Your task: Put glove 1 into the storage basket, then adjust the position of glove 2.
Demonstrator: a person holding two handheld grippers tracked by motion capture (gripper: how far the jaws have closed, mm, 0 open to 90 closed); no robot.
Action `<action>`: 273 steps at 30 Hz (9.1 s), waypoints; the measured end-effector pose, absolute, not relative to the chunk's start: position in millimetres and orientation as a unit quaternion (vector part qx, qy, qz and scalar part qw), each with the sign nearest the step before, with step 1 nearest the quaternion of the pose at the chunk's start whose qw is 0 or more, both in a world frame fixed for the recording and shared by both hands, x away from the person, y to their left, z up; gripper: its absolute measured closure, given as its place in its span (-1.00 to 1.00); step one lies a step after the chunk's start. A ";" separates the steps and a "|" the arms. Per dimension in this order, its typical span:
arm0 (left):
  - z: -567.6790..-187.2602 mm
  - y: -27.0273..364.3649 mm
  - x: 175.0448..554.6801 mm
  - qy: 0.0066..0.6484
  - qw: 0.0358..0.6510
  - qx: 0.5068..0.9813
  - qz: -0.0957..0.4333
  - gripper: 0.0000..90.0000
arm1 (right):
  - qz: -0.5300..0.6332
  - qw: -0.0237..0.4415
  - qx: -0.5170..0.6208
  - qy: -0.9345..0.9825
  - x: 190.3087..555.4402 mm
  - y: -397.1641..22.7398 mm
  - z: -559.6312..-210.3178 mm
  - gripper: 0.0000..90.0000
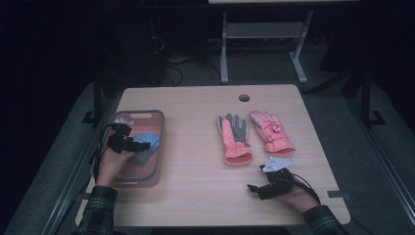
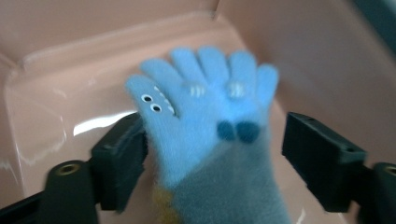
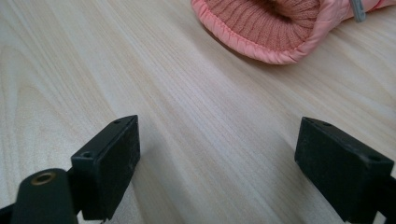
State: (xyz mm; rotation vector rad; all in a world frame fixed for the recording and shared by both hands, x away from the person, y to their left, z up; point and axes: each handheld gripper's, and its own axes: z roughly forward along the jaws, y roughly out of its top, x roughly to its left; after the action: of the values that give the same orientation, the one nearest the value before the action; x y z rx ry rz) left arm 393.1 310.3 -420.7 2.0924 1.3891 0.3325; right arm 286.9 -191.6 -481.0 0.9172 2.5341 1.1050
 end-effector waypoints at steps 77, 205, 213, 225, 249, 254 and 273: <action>-465.4 126.5 294.5 0.275 0.346 0.894 0.075 -0.69 | 0.370 0.091 0.331 0.864 290.6 -196.6 -450.4 0.02; -477.4 131.9 286.4 0.235 0.379 0.890 0.095 -0.72 | 0.352 0.170 0.439 0.809 399.9 -218.1 -406.5 0.31; -477.4 131.9 286.4 0.235 0.379 0.890 0.095 -0.73 | 0.329 0.160 0.465 0.806 422.6 -227.7 -426.4 0.11; -477.3 131.8 286.5 0.234 0.379 0.890 0.095 -0.73 | 0.323 0.170 0.464 0.807 427.5 -228.9 -451.5 0.42; -477.3 131.5 286.8 0.233 0.379 0.891 0.095 -0.73 | 0.373 0.147 0.442 0.803 409.3 -245.9 -420.7 0.86; -477.3 131.5 286.8 0.233 0.379 0.891 0.095 -0.73 | 0.378 0.153 0.435 0.803 398.9 -243.3 -408.4 0.86; -477.6 131.3 287.0 0.232 0.381 0.890 0.096 -0.73 | 0.390 0.149 0.406 0.813 345.1 -222.1 -373.8 0.85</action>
State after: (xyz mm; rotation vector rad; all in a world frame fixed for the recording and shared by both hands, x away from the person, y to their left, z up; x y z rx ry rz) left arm 287.0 131.3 -477.6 2.2715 0.5926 0.2462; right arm 345.1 -222.1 -373.8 1.1675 2.3380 1.1203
